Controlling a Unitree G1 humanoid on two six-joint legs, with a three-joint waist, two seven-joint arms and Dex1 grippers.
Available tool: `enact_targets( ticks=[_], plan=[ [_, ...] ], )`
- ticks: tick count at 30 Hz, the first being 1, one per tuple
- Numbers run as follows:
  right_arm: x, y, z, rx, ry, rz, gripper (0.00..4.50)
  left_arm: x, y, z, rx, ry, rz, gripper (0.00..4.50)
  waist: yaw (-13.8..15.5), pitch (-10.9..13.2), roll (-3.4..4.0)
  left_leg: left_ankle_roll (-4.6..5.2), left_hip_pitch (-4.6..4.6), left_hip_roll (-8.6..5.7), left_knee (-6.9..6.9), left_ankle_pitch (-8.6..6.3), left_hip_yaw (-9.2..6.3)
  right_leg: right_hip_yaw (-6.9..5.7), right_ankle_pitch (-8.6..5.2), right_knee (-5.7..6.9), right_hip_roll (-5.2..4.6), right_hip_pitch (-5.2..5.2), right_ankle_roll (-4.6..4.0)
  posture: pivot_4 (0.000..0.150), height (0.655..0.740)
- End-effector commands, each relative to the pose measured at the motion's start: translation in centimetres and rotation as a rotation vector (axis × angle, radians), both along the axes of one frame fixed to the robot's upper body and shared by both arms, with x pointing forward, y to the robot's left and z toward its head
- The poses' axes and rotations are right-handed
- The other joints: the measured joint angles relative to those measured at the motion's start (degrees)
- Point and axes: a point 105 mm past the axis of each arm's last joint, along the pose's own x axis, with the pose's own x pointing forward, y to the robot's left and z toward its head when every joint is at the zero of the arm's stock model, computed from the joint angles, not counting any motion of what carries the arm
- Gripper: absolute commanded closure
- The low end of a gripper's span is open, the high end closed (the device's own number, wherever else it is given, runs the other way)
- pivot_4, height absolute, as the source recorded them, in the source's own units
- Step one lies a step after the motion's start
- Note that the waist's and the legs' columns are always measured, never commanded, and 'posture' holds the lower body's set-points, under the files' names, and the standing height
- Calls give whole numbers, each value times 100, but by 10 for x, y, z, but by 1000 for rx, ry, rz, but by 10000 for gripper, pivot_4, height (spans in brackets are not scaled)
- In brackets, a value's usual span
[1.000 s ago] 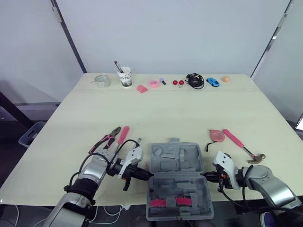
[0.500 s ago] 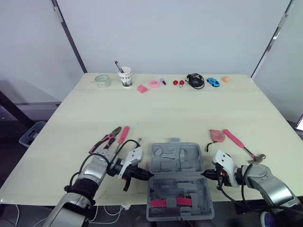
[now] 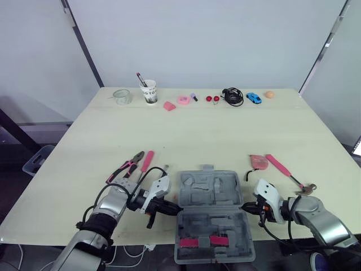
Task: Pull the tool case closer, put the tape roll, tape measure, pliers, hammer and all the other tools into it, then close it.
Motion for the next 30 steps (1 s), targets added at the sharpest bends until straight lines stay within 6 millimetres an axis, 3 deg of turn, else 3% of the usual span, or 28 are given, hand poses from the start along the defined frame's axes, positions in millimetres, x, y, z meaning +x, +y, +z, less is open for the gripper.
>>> enact_targets(
  ticks=[1, 10, 15, 20, 23, 25, 27, 30],
  plan=[
    [1, -8, 8, 2, -30, -15, 45000, -6, 12, -8, 37, 24, 25, 44269, -1, 0, 0, 0, 1, 0, 0, 0, 1, 1, 0, 0, 0, 0, 0, 1500, 7400],
    [-9, -31, 24, 42, -103, -82, 45000, -4, 32, 15, -51, -77, 162, 44269, -14, 0, 0, 0, 1, 9, -1, 0, 5, 6, 0, 2, 2, -7, -1, 1500, 7400],
    [-16, -48, 47, 156, -294, -151, 45000, -7, 52, 37, -136, -189, 317, 44269, 13, 1, 0, 0, -17, 28, -1, 0, 10, 10, 0, 2, -2, -25, 0, 1500, 7400],
    [-37, -91, 50, 164, -344, -333, 45000, -26, 91, 52, -198, -280, 609, 44269, 36, 1, -1, -1, -14, 32, -1, 0, 18, 15, -1, 1, -6, -25, -1, 1500, 7400],
    [-47, -103, 54, 198, -338, -411, 45000, -38, 106, 55, -194, -301, 715, 44269, 16, -7, -7, -3, -2, 39, -31, -1, 31, 18, -2, -4, -16, -28, -2, 1500, 7400],
    [-55, -112, 60, 234, -368, -460, 38753, -51, 124, 51, -161, -313, 808, 38295, 17, -6, -5, -3, -2, 40, -34, -1, 32, 18, -4, -6, -15, -33, -6, 1500, 7400],
    [-67, -128, 57, 237, -387, -538, 35931, -68, 147, 49, -123, -327, 916, 36749, 17, -6, -5, -3, -1, 39, -32, 0, 34, 20, -4, -4, -16, -33, -7, 1500, 7400],
    [-80, -138, 56, 241, -393, -576, 26038, -85, 157, 52, -112, -319, 977, 27986, 17, -12, -12, -5, 12, 53, -39, -2, 40, 19, -16, -8, -24, -34, -16, 1500, 7400]
  ],
)
